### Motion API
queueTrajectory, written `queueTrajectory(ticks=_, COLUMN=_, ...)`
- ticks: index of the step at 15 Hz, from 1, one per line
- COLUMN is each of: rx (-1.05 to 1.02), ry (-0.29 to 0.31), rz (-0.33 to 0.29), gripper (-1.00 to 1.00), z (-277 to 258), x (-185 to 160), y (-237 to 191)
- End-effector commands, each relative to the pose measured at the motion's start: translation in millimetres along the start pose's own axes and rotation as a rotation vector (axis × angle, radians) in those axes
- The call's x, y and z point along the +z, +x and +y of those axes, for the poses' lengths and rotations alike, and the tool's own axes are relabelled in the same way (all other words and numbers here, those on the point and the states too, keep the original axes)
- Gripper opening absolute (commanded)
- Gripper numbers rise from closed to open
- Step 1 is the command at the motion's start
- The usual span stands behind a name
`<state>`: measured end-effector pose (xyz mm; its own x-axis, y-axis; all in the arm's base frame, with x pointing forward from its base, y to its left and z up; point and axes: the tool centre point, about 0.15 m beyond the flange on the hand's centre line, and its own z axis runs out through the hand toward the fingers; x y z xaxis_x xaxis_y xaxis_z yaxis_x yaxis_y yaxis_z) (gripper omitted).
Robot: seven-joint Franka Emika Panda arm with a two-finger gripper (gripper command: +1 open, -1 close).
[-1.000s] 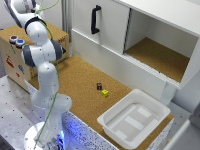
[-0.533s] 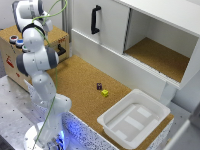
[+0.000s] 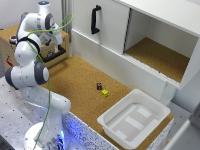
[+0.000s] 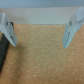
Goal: Turn off the red led light
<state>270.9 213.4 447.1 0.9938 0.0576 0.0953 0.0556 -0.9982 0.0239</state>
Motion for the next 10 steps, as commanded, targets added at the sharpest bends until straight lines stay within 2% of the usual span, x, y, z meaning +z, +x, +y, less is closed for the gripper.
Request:
queueTrajectory(ticks=1, rx=-0.074, ry=0.027, rz=0.048, gripper=1.00, z=102, x=39, y=14)
queueTrajectory(ticks=4, rx=-0.129, ry=0.012, rz=0.016, gripper=1.00, z=147, x=65, y=22)
queueTrajectory(ticks=6, rx=-0.125, ry=0.040, rz=0.006, gripper=1.00, z=178, x=76, y=31)
queueTrajectory(ticks=8, rx=-0.110, ry=0.043, rz=0.003, gripper=1.00, z=206, x=85, y=41)
queueTrajectory(ticks=10, rx=-0.082, ry=0.015, rz=-0.007, gripper=1.00, z=228, x=88, y=47)
